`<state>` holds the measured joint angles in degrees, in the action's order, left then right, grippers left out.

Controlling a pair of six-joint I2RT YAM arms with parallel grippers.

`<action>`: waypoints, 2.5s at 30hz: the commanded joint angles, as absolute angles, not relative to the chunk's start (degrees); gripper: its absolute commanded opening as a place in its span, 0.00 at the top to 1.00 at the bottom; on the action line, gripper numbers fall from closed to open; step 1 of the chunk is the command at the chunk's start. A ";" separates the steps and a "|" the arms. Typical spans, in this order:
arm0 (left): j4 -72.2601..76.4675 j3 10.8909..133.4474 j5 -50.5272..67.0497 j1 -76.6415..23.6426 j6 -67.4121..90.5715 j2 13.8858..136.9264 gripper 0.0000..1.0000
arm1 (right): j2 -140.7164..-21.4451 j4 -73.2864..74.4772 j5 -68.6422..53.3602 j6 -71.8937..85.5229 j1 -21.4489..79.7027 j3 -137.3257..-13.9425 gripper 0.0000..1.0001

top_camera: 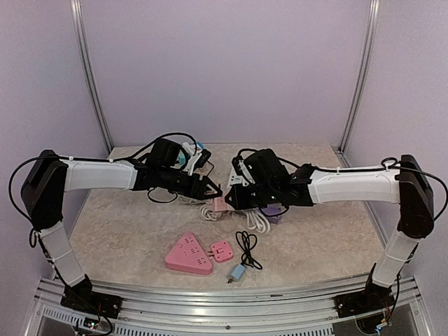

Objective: Pull the plug off the socket
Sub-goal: Remove the plug from the socket, then place the plug at the center of the board.

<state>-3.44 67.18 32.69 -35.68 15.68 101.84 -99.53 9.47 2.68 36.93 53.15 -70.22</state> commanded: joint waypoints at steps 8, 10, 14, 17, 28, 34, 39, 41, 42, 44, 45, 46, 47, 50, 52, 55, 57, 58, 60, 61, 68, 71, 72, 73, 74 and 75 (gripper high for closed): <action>-3.52 68.82 31.55 -34.10 14.42 99.50 0.66 | -94.77 -2.00 -2.23 39.82 49.23 -60.47 1.00; -3.52 68.82 31.56 -34.10 14.41 99.49 0.66 | -94.27 -4.20 -4.39 40.50 48.58 -59.35 1.00; -3.52 68.86 31.61 -34.10 14.41 99.49 0.66 | -93.66 -7.88 -8.18 41.57 47.29 -57.54 1.00; -3.55 68.90 31.47 -34.10 14.33 99.41 0.66 | -93.16 -10.75 -10.56 42.75 46.60 -55.71 1.00; -3.48 68.82 31.70 -33.86 14.54 99.54 0.66 | -90.62 -12.31 -13.83 38.47 46.16 -55.18 1.00; -2.44 68.44 32.85 -30.95 15.73 99.02 0.66 | -81.93 -6.65 -12.89 32.53 46.23 -53.03 1.00; -0.48 67.71 35.65 -28.07 17.90 98.45 0.66 | -72.11 -0.46 -10.03 33.26 46.27 -45.95 1.00; 1.97 67.17 37.13 -27.13 18.74 98.16 0.66 | -69.63 1.76 -9.09 35.45 46.25 -42.23 1.00; 2.74 66.96 37.85 -26.69 19.13 98.05 0.66 | -68.50 1.45 -8.89 37.42 46.26 -40.04 1.00; 4.26 66.40 39.30 -25.95 20.13 97.77 0.66 | -66.71 0.22 -9.26 40.51 46.25 -35.82 1.00; 4.97 66.17 39.82 -25.59 20.61 97.61 0.66 | -66.10 -2.06 -9.42 41.87 46.28 -33.84 1.00; 5.37 65.98 40.23 -25.33 20.97 97.49 0.66 | -65.80 -3.32 -9.65 43.08 46.38 -32.32 1.00; 5.59 65.85 40.46 -25.17 21.14 97.43 0.66 | -65.94 -4.28 -9.82 43.98 46.47 -31.12 1.00; 5.78 65.78 40.67 -25.05 21.31 97.30 0.66 | -68.30 -6.43 -10.56 45.14 47.10 -29.58 1.00; 5.97 65.72 40.94 -25.05 21.52 97.29 0.66 | -70.96 -7.49 -11.08 45.18 47.45 -29.58 1.00; 5.99 65.74 40.98 -25.05 21.54 97.30 0.66 | -75.01 -9.71 -12.56 45.00 47.80 -30.20 0.97; 5.91 65.79 40.96 -25.05 21.46 97.25 0.66 | -77.80 -11.05 -13.64 44.87 47.86 -30.96 0.95; 5.87 65.82 40.89 -25.05 21.38 97.15 0.66 | -78.87 -11.29 -13.94 44.71 47.91 -31.47 0.95; 5.72 65.83 40.74 -25.05 21.19 97.03 0.66 | -80.68 -11.26 -14.13 44.27 48.16 -32.32 0.94; 5.65 65.82 40.63 -25.05 21.06 96.95 0.66 | -81.40 -11.25 -14.21 44.22 48.16 -32.53 0.93; 5.54 65.91 40.64 -25.05 21.09 96.79 0.66 | -84.72 -10.14 -14.38 44.85 48.26 -32.58 0.84; 5.46 65.87 40.63 -25.05 21.09 96.77 0.66 | -85.09 -9.14 -13.28 45.25 48.25 -32.45 0.74; 5.47 65.89 40.69 -25.05 21.09 96.77 0.66 | -85.13 -8.56 -12.78 45.22 48.28 -32.53 0.70; 5.51 65.91 40.71 -25.07 21.09 96.84 0.66 | -85.17 -8.07 -12.53 44.99 48.30 -32.78 0.67; 5.54 65.96 40.70 -25.05 21.10 96.85 0.66 | -85.16 -7.56 -12.20 44.80 48.35 -32.97 0.63; 5.48 65.96 40.69 -25.05 21.10 96.86 0.66 | -85.02 -7.16 -11.85 44.63 48.42 -33.11 0.60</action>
<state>0.32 65.14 38.81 -25.67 20.60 100.82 -84.60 -9.10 -13.47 44.84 47.64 -31.79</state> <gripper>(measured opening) 0.618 0.354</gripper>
